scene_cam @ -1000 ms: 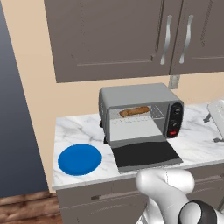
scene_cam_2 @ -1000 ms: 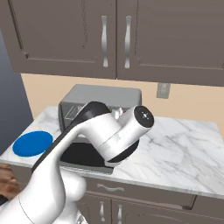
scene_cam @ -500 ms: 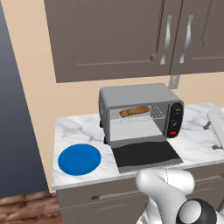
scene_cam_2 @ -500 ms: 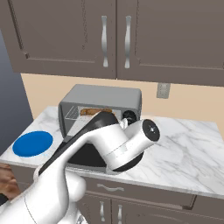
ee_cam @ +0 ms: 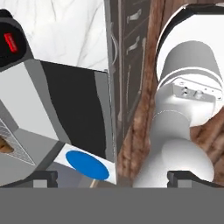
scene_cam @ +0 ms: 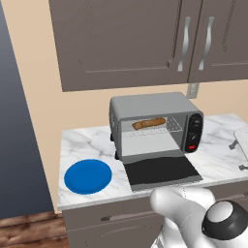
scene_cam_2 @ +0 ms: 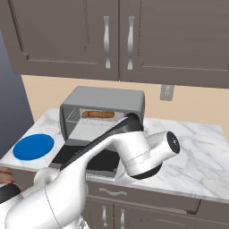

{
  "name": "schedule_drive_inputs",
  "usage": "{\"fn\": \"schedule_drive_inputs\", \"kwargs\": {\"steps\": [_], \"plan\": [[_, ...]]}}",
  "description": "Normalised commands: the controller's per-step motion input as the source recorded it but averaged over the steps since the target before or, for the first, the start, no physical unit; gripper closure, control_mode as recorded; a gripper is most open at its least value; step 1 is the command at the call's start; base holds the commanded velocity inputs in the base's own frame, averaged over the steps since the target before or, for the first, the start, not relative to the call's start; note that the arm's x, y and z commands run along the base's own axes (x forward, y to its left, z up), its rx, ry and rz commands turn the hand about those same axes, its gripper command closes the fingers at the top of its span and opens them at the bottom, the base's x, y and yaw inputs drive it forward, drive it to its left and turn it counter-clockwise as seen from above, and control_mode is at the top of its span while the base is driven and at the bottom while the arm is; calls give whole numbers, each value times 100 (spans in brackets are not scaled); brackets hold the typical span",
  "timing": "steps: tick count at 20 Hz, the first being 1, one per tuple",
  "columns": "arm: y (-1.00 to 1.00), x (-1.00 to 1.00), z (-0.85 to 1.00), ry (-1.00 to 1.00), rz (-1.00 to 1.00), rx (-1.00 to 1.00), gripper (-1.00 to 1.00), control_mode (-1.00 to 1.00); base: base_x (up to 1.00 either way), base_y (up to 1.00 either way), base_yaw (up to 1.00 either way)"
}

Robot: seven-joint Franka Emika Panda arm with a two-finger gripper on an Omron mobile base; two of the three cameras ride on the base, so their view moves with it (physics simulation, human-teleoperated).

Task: Pull the toaster oven rack outwards. Pick up the baguette from the plate and place it on the toaster oven rack. Close the toaster oven door fully and set the temperature to the lowest setting.

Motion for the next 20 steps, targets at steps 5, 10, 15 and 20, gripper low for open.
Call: {"fn": "schedule_drive_inputs", "kwargs": {"steps": [5, 10, 15, 20], "plan": [[-10, 0, -37, 3, 0, 6, -100, -100, 0, 0, 0], [-13, 0, -20, 0, 0, 8, -100, -100, 0, 0, 0], [-21, 0, -11, 0, 0, 13, -100, -100, 0, 0, 0], [-4, 6, -17, 0, 0, 5, -100, -100, 0, 0, 0]]}}
